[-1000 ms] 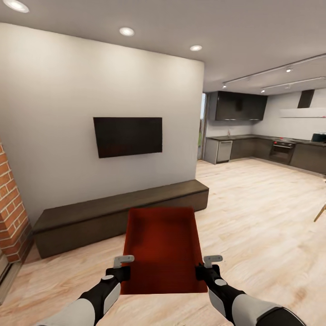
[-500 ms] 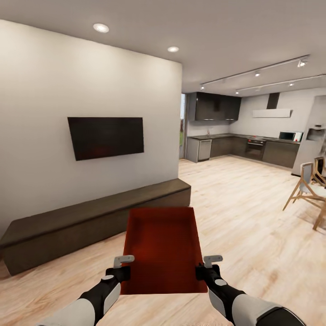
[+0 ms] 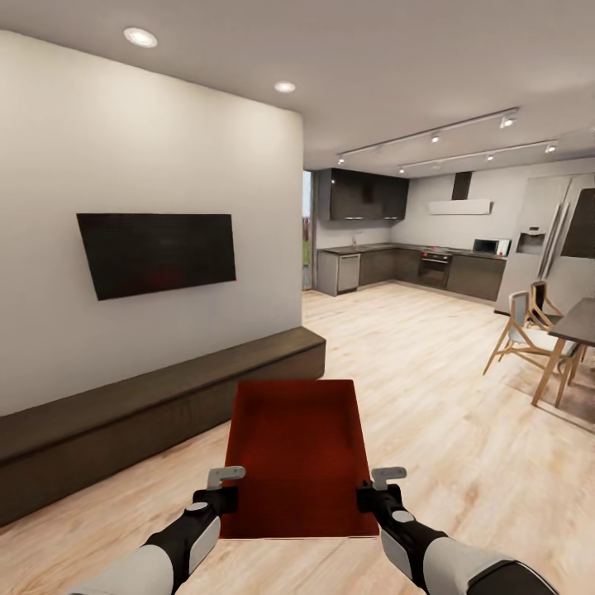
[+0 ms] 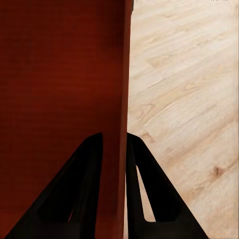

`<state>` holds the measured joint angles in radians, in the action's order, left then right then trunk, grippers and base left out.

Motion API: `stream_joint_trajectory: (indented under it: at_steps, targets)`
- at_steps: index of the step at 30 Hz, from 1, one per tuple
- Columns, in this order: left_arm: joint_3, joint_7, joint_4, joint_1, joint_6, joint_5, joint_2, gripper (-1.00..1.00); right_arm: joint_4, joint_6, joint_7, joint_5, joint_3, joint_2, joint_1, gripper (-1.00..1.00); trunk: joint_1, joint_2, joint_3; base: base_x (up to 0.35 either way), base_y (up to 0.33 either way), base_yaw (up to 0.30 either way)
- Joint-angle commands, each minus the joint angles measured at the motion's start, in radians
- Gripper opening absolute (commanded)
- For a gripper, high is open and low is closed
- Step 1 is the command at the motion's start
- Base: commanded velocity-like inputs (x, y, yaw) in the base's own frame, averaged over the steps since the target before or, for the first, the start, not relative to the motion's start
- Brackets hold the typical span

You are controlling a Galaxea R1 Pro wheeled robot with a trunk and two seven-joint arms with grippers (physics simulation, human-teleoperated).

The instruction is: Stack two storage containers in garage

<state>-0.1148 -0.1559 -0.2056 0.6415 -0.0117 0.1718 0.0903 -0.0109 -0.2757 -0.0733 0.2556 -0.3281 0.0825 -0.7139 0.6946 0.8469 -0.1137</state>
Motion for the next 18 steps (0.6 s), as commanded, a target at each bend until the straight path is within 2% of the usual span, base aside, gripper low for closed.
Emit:
stream_joint_trajectory:
  at_steps: [1,18]
  targets:
    - [0.007,-0.014,-0.003,0.001,-0.022,-0.011,-0.002,-1.00,-0.009,-0.007,-0.010,0.031,0.011,-0.003,-0.001,-1.00,0.001,0.001,-0.001,0.308,0.000,-0.019]
    - [0.007,-0.014,-0.002,0.001,-0.022,-0.011,-0.003,-1.00,-0.009,-0.006,-0.010,0.031,0.011,-0.002,-0.001,-1.00,0.001,0.001,-0.001,0.320,0.000,-0.002]
